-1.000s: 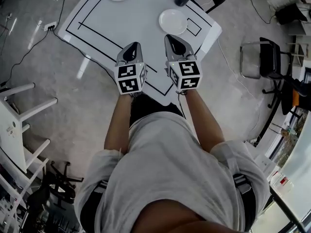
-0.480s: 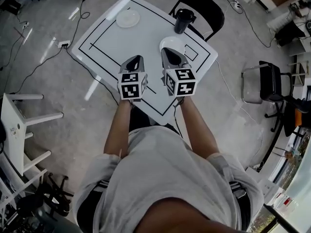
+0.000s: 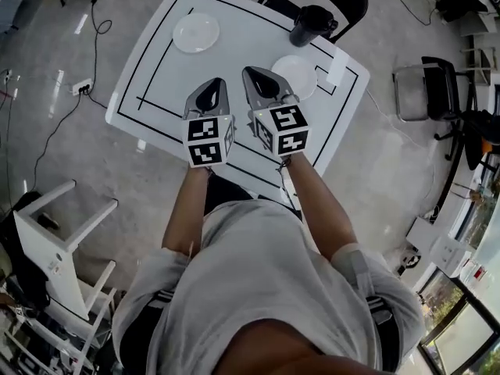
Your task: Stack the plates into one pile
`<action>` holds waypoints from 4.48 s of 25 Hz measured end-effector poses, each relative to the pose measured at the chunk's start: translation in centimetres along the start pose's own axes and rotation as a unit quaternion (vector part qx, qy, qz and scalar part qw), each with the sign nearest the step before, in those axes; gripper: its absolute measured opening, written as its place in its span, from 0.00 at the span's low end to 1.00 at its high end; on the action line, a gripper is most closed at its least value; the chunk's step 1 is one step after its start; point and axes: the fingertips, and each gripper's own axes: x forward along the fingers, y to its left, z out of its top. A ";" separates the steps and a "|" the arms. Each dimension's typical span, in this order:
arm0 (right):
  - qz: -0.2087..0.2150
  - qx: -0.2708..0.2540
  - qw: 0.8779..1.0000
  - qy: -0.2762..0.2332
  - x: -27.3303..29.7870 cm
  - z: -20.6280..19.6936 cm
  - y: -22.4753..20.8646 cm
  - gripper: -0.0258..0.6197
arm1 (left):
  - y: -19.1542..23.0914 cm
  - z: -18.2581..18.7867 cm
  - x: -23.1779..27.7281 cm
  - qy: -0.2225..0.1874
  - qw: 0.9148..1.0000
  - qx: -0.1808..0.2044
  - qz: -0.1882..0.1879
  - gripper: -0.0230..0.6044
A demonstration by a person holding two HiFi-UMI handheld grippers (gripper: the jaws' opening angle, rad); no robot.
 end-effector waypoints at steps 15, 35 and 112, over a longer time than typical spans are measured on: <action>-0.092 0.061 0.991 0.076 11.5 -4.8 -1.6 0.04 | 8.6 -1.9 9.3 0.089 0.992 0.009 -0.087 0.04; -0.105 0.087 0.981 0.137 21.7 -8.6 -3.3 0.04 | 19.3 -3.4 17.2 0.149 0.988 0.008 -0.050 0.04; -0.194 0.160 0.961 0.118 13.6 -11.0 -7.6 0.12 | 13.5 -5.9 16.3 0.218 0.971 -0.011 -0.093 0.16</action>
